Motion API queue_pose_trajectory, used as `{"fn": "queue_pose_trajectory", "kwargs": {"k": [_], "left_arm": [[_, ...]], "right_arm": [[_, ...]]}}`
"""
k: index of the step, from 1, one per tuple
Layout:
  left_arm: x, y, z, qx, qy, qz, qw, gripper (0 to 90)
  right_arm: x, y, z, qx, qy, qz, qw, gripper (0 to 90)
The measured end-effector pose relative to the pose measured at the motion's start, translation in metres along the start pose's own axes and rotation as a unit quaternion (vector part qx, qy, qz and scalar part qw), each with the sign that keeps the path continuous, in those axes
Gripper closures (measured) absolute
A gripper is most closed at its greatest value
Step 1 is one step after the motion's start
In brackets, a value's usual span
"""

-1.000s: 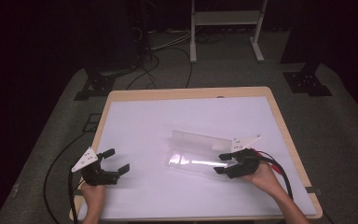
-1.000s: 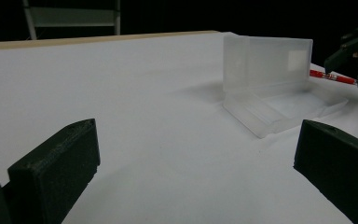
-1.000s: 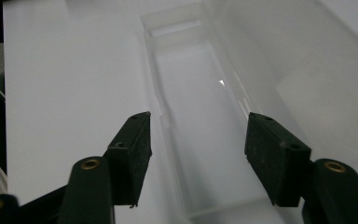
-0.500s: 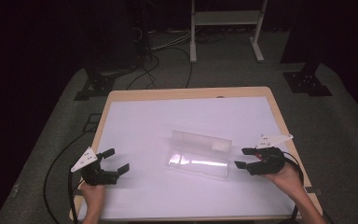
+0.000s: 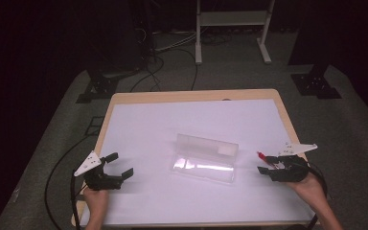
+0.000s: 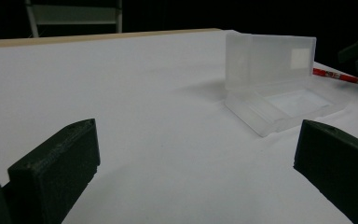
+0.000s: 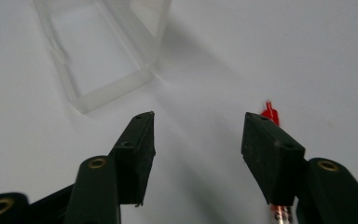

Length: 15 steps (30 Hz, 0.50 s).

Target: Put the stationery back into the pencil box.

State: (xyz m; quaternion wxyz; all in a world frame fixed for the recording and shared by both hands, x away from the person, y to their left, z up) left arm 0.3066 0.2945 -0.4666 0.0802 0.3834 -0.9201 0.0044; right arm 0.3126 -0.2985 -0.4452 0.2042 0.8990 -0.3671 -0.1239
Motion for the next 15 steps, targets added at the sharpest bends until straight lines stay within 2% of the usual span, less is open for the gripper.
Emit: {"fn": "queue_pose_trajectory", "kwargs": {"k": [15], "left_arm": [[0.000,0.000,0.000,0.001,0.000,-0.001,1.0000,0.0]], "right_arm": [[0.027,0.010,0.024,-0.024,-0.019,0.056,0.9980,54.5]]}}
Point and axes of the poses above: each handheld gripper's, and its own axes: y roughly backward along the jaws, z roughly out of its underside, x roughly to its right, the point moved 1 cm from there along -y, roughly forward along the jaws, and after that the axes turned 14 degrees about x, right-handed, at the moved point
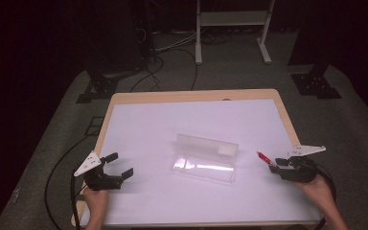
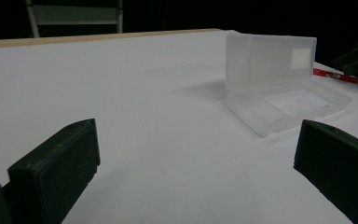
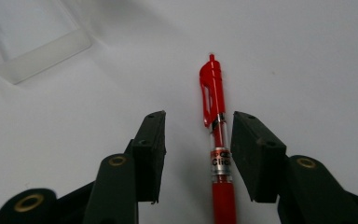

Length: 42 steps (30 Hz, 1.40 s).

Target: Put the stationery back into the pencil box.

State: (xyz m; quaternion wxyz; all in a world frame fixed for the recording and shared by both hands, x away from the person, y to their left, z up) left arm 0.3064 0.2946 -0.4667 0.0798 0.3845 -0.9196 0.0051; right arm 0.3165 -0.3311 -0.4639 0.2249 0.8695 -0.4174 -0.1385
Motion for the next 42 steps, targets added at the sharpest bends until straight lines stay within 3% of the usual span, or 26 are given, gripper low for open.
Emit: {"fn": "queue_pose_trajectory", "kwargs": {"k": [15,42], "left_arm": [[-0.0001,0.0001,-0.0001,-0.001,0.000,0.000,1.0000,0.0],[-0.0003,0.0002,-0.0001,-0.001,0.002,-0.001,1.0000,0.0]], "right_arm": [[0.0089,-0.0086,0.0092,-0.026,-0.001,0.018,0.9995,62.1],[0.0094,-0.0089,0.0094,-0.022,0.012,0.027,0.9993,69.5]]}}
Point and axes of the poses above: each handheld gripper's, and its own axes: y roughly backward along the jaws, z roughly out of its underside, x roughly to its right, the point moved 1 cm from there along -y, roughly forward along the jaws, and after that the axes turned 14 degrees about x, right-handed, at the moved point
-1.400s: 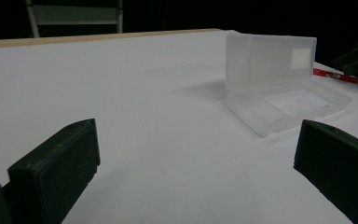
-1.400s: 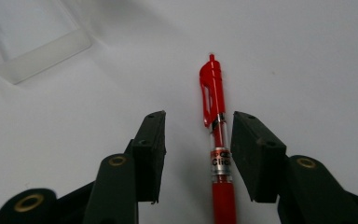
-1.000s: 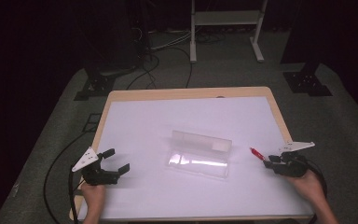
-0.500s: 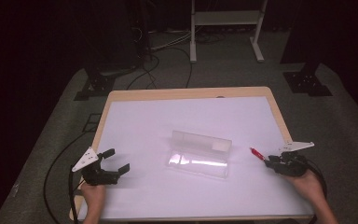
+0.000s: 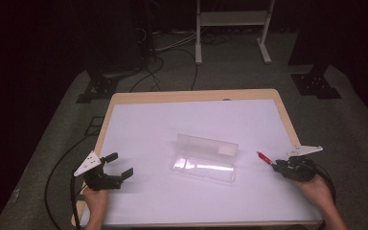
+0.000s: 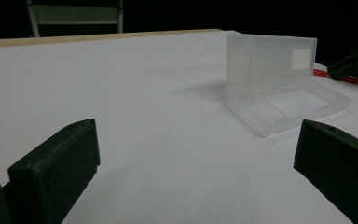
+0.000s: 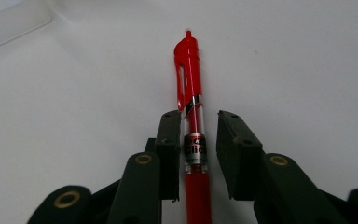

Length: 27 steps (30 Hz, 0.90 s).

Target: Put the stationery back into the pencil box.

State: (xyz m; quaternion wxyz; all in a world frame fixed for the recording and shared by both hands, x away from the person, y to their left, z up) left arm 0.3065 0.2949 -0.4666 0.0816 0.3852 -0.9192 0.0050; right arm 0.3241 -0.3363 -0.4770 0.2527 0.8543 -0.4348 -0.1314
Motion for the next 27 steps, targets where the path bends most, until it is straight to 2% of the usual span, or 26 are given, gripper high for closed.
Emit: {"fn": "queue_pose_trajectory", "kwargs": {"k": [8,14,19,22,27], "left_arm": [[0.000,0.000,0.000,0.000,0.000,0.000,1.0000,0.0],[0.000,0.000,0.000,0.001,0.000,0.000,1.0000,0.0],[0.000,0.000,0.000,0.001,0.000,0.000,1.0000,0.0],[0.000,0.000,0.000,0.001,0.000,-0.001,1.0000,0.0],[0.000,0.000,0.000,0.001,0.000,0.000,1.0000,0.0]], "right_arm": [[-0.002,0.000,-0.001,0.000,0.011,0.000,0.9999,77.7],[0.000,0.002,-0.001,0.004,-0.004,0.003,1.0000,78.8],[-0.002,0.006,-0.004,0.015,-0.013,-0.012,0.9997,78.9],[-0.007,0.010,-0.008,0.021,-0.013,-0.028,0.9993,78.9],[-0.019,0.016,-0.022,0.039,-0.002,-0.052,0.9979,78.9]]}}
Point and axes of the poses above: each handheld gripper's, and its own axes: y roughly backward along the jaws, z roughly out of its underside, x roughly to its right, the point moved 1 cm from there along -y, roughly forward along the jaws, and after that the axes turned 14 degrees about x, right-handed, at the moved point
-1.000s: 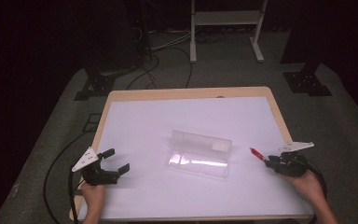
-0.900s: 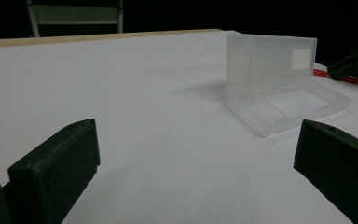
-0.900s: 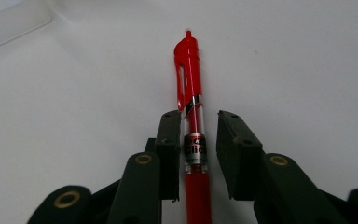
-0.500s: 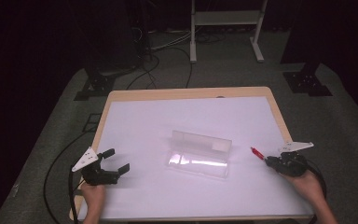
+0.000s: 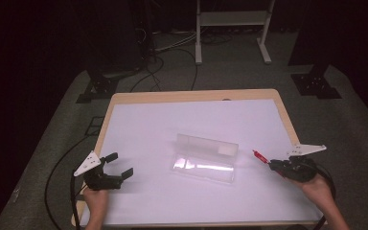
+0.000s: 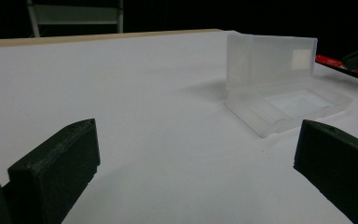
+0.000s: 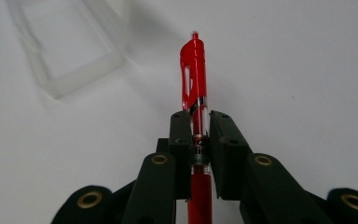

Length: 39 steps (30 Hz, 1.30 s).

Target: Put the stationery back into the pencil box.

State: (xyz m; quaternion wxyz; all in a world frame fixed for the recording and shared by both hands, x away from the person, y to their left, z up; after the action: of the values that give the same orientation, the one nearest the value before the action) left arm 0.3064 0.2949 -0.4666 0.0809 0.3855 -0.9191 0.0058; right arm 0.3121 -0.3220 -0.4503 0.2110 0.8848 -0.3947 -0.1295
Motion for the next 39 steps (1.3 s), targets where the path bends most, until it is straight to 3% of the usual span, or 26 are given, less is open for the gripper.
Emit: {"fn": "queue_pose_trajectory", "kwargs": {"k": [7,18,26,39], "left_arm": [[0.000,0.000,0.000,0.001,0.001,0.000,1.0000,0.0],[0.000,0.000,0.000,-0.001,0.001,0.000,1.0000,0.0],[0.000,0.000,0.000,-0.001,0.001,0.000,1.0000,0.0],[0.000,0.000,0.000,-0.001,0.001,0.000,1.0000,0.0]], "right_arm": [[-0.016,0.006,-0.021,0.024,0.012,-0.044,0.9987,78.9],[-0.040,0.006,-0.046,0.030,0.041,-0.075,0.9959,78.8],[-0.054,-0.007,-0.059,0.025,0.060,-0.112,0.9916,78.8],[-0.069,-0.027,-0.072,0.015,0.080,-0.143,0.9864,78.9]]}}
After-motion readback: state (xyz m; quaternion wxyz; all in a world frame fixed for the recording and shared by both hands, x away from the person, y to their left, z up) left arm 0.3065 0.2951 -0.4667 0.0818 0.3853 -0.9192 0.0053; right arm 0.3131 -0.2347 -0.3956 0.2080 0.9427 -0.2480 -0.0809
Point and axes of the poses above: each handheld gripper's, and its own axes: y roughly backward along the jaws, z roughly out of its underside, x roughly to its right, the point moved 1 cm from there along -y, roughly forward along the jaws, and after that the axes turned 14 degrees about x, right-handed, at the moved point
